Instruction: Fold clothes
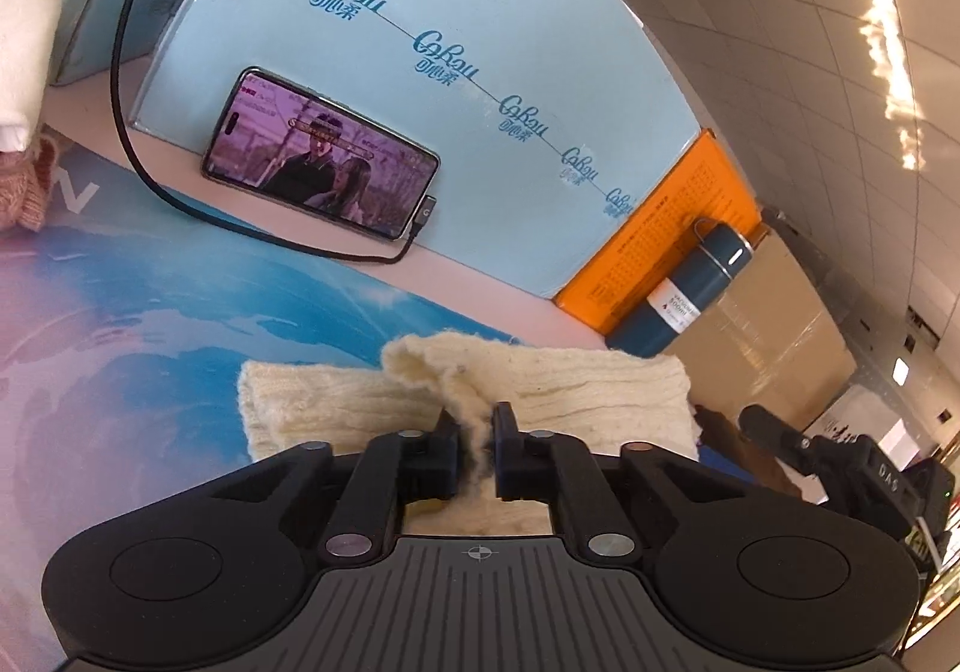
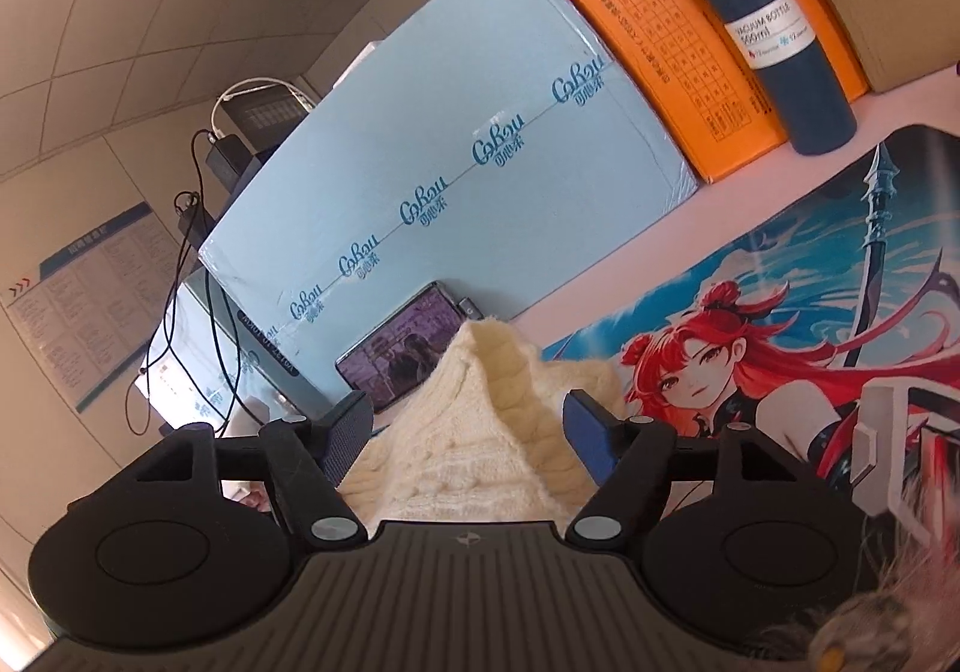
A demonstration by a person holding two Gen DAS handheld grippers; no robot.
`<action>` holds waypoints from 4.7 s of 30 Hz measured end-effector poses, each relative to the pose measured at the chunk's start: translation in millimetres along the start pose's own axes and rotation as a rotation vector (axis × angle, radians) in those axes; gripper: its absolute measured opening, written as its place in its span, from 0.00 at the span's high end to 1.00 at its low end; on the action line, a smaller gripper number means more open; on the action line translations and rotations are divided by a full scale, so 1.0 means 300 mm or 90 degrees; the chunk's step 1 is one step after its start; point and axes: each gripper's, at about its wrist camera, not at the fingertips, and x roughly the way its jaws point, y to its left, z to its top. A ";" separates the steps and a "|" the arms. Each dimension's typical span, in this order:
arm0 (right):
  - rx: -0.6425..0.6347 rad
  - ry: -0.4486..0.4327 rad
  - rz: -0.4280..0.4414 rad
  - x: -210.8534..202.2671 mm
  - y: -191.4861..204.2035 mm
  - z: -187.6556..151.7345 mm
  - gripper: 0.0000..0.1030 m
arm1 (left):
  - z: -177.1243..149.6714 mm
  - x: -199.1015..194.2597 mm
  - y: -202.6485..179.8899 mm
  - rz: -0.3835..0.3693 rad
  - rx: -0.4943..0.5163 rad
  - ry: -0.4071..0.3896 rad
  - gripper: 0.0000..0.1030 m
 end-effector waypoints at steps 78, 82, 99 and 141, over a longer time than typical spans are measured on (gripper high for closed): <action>0.331 0.110 -0.052 0.175 0.076 -0.210 0.65 | -0.040 -0.005 -0.073 0.054 0.099 0.047 0.15; 0.377 0.097 0.034 0.124 0.044 -0.199 0.69 | -0.034 -0.017 -0.056 0.015 0.068 0.038 0.15; 0.367 -0.061 0.169 -0.332 -0.210 -0.011 0.69 | -0.102 0.159 -0.527 -0.088 0.096 -0.002 0.15; 0.120 -0.296 -0.582 -0.669 -0.935 0.304 0.20 | -0.374 0.969 -1.189 -0.089 0.314 0.149 0.09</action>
